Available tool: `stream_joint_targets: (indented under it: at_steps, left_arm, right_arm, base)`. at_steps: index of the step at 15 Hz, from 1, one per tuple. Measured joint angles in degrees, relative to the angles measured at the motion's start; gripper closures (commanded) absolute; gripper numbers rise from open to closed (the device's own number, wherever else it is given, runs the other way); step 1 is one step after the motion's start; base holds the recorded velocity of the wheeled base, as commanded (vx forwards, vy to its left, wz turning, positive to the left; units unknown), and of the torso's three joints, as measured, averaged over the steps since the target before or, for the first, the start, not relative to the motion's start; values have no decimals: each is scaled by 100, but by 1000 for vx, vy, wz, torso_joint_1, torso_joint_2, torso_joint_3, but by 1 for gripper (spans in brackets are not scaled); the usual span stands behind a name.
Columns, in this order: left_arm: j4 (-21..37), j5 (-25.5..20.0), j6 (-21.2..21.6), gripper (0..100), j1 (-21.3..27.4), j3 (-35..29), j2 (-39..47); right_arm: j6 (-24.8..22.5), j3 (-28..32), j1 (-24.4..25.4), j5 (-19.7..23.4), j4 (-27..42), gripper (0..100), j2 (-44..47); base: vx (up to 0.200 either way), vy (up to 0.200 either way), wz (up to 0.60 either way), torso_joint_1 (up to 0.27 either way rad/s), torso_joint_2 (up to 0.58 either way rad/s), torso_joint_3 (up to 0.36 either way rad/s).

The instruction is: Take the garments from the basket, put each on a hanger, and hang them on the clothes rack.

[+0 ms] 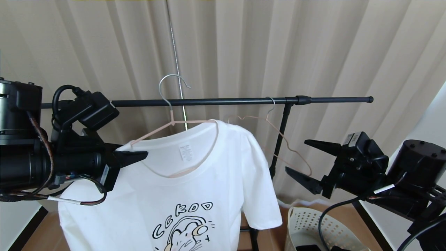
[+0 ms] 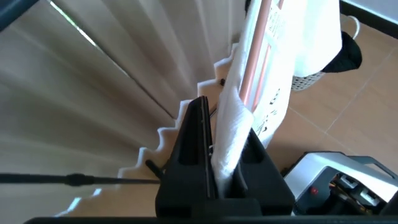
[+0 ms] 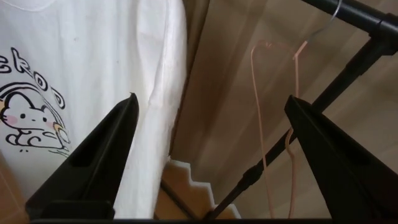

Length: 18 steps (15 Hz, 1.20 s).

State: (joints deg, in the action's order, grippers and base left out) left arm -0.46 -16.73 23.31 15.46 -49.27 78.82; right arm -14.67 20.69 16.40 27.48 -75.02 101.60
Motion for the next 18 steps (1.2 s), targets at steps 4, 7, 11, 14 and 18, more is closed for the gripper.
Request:
stream_joint_targets:
  at_steps: [4,7,11,14,18]
  left_arm:
    - [-32,546,-812,100,-37,-419,596]
    - [-468,628,-1095,100,-30,-708,1290]
    - [-837,892,-1282,100,2,-1123,2124]
    - [-870,953,-1517,100,77,-1552,2699]
    - [-881,1017,-1596,100,102,-1963,3254]
  right_arm:
    - [0,6,50,-22,-16,0,-91]
    - [0,28,55,-33,-17,0,-90]
    - [0,48,55,-33,-11,0,-77]
    - [0,48,52,-33,-9,0,-66]
    - [0,50,57,-35,-9,0,-55]
  base:
    - [0,0,0,0,0,0]
    - [0,0,0,0,0,0]
    - [0,0,0,0,0,0]
    - [0,0,0,0,0,0]
    - [0,0,0,0,0,0]
